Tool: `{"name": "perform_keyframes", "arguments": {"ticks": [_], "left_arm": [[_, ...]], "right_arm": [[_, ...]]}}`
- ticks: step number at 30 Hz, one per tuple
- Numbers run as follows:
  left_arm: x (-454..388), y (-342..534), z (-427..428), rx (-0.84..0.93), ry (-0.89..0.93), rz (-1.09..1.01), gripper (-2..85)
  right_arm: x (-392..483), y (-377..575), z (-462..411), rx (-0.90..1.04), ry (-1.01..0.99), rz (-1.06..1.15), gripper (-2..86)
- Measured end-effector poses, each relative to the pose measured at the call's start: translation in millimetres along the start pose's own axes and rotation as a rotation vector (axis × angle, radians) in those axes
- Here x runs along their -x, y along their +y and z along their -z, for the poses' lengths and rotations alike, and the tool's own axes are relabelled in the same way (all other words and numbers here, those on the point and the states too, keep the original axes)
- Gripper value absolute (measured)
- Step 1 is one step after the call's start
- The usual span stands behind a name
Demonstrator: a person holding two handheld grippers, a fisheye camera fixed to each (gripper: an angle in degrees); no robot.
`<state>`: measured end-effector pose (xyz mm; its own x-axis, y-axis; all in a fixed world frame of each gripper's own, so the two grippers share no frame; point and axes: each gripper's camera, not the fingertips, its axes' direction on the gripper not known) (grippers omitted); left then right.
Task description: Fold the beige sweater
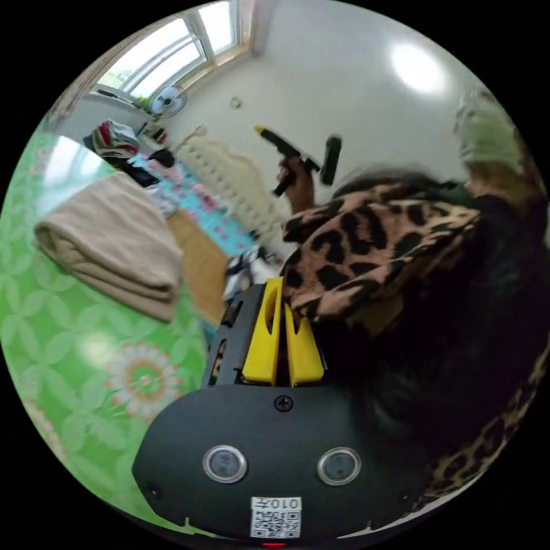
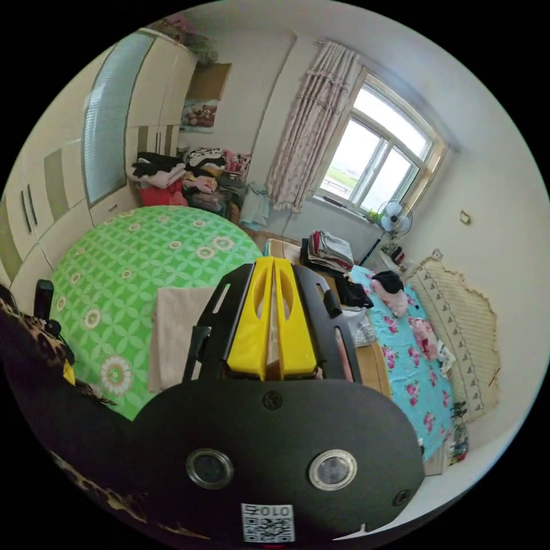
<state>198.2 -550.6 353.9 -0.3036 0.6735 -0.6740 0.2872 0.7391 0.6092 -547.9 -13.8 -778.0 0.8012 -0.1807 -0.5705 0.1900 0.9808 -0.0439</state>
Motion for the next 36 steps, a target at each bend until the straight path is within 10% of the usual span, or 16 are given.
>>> {"name": "perform_keyframes", "arguments": {"ticks": [4,7,14,20,36], "left_arm": [[42.4,17.8,-30.3,-0.16,0.354,0.114,-0.5],[31.6,3.4,-48.7,-0.125,0.273,0.085,-0.4],[-46.5,-72.3,-70.9,0.064,-0.71,-0.06,-0.3],[-84.1,-158.3,-220.6,0.298,-1.131,-0.347,-0.3],[-85.4,-118.4,-288.8,0.099,-0.914,-0.288,-0.2]], "right_arm": [[15.3,16.3,9.6,0.015,-0.186,0.013,1.9],[22.4,29.4,-13.6,0.038,-0.485,0.136,1.7],[-40.7,37.8,-123.9,0.064,-0.786,-0.06,1.3],[-52.9,68.0,-193.1,0.243,-0.97,-0.312,1.6],[-101.3,149.3,-193.0,0.338,-1.138,-0.464,2.2]]}}
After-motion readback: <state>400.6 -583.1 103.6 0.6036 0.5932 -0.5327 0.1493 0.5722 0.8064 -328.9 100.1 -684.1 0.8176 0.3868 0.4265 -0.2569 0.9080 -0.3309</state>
